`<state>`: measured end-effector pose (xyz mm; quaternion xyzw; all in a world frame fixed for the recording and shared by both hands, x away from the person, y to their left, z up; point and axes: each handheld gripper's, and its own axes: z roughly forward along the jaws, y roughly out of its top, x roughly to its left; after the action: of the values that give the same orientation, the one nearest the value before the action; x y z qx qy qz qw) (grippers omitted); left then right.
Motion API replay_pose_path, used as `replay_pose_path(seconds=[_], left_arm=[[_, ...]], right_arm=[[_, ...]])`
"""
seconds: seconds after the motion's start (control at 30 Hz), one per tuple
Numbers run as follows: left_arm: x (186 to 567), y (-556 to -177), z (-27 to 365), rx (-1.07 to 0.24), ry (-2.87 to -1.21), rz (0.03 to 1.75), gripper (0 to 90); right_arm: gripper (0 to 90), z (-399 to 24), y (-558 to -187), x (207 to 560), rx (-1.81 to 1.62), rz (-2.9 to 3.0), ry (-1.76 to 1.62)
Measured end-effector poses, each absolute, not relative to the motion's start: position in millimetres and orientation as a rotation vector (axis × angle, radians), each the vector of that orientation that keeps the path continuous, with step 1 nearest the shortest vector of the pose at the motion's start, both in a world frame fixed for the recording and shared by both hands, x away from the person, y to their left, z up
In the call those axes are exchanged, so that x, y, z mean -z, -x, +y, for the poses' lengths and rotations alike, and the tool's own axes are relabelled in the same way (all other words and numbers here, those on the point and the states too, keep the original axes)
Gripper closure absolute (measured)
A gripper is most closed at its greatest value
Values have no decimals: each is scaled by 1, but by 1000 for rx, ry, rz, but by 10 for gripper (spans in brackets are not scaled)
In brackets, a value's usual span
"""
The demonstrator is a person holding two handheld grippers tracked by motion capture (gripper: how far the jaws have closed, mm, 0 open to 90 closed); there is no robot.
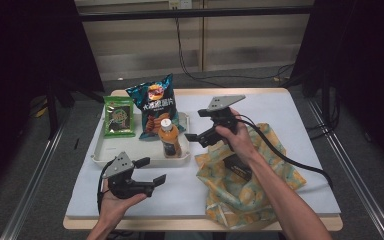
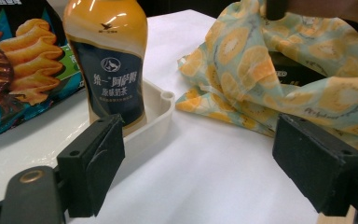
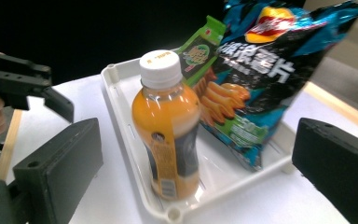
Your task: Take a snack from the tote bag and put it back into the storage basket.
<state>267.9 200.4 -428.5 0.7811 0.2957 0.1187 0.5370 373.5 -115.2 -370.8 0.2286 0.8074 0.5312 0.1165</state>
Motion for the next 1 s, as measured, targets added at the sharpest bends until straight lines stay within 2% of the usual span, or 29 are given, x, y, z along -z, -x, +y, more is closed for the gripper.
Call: replay_pose_path(seconds=[0.53,0.77,1.0], left_arm=[[421,-287,203,-299,-1833,740,182],[414,-298,197,-315,-1833,728,182],[416,-318,188,-327,-1867,720,181]], right_arm=[[17,-196,-309,364,-1569,2113,-750],[10,-235,-266,377,-1556,2034,-828],[14,-259,-245,383,-1542,1999,-885]])
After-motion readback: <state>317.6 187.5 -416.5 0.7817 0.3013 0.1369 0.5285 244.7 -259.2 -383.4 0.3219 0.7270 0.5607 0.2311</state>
